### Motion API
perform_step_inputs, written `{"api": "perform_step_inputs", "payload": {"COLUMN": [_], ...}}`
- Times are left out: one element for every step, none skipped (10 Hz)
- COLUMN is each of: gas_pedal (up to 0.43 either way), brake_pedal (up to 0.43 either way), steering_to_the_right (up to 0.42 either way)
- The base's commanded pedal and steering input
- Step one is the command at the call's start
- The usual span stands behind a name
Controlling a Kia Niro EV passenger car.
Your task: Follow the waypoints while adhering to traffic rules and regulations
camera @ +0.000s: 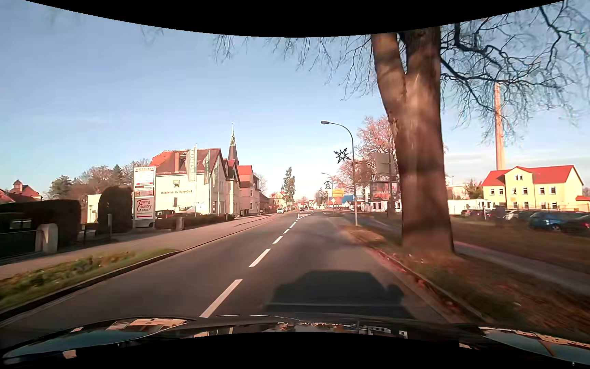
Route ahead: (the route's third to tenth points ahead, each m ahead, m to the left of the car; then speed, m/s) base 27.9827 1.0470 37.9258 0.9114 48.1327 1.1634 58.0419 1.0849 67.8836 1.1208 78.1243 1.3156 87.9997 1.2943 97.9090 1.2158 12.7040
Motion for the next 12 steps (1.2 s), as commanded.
{"api": "perform_step_inputs", "payload": {"gas_pedal": [0.11, 0.11, 0.11, 0.11, 0.11, 0.11, 0.11, 0.11, 0.11, 0.11, 0.11, 0.11], "brake_pedal": [0.0, 0.0, 0.0, 0.0, 0.0, 0.0, 0.0, 0.0, 0.0, 0.0, 0.0, 0.0], "steering_to_the_right": [0.0, -0.001, -0.001, -0.001, -0.001, -0.002, -0.001, -0.001, -0.002, -0.001, -0.001, -0.001]}}
